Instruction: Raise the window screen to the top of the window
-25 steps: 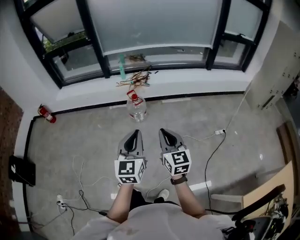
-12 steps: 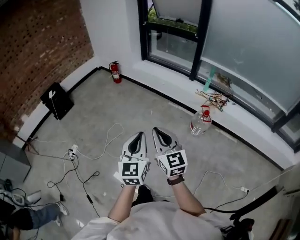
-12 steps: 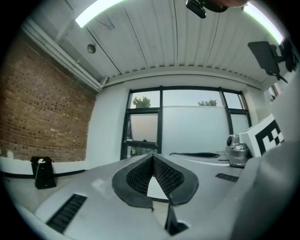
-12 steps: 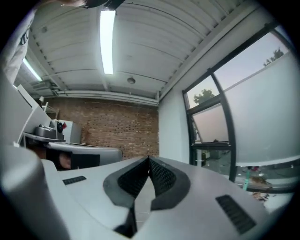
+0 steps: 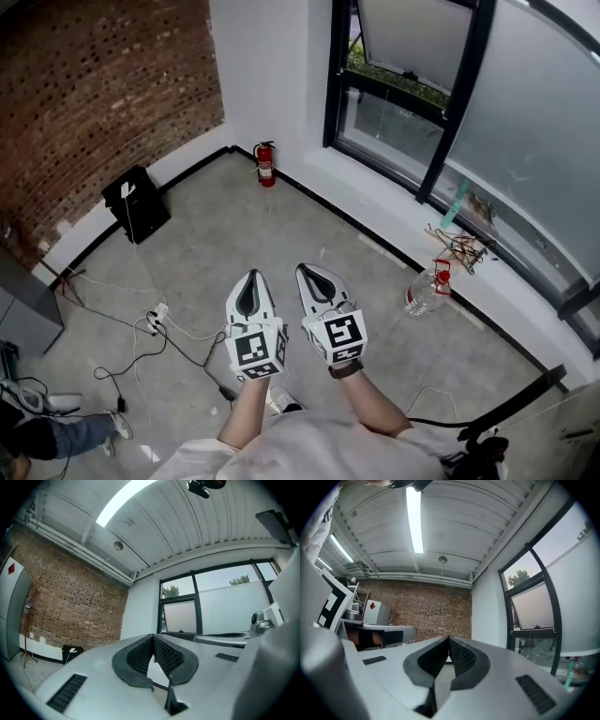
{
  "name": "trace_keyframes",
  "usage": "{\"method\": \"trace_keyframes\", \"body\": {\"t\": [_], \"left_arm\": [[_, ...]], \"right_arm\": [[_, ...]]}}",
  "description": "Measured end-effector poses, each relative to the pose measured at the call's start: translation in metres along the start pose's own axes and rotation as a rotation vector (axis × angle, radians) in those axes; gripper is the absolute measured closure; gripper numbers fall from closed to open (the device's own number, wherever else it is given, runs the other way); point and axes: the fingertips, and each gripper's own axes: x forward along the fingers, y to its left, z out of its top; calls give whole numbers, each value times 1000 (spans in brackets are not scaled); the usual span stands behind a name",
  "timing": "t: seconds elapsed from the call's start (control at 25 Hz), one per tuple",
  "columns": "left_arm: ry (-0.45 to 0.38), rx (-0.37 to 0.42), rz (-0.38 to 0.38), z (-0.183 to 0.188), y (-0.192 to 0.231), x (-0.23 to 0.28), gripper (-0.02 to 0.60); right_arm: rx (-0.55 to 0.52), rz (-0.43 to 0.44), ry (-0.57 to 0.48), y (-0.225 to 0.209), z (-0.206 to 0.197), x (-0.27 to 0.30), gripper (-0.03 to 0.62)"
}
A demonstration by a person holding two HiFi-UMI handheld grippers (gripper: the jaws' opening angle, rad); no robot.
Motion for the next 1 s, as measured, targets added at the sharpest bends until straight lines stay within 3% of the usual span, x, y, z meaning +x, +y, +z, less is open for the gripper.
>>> {"method": "trace_keyframes", "body": {"t": [0.16,0.28,0.48,0.72,1.0], "left_arm": [[-1,32,7,-1,28,35,581],[-8,-14,3,-1,47,60,581],[-18,-104,-47,-9,49,109,581],[14,-60,-29,-28,62,200,581],[-9,-13,11,-21,43,331,581]], "right_arm": [[14,-63,-29,-22,-3,47,591],[13,-147,-57,-41,-3,73,591],[39,-24,-95,-58,-6,118,592],[56,31,-191,-98,6,205,591],[44,53,-205,-209,10,293,591]]}}
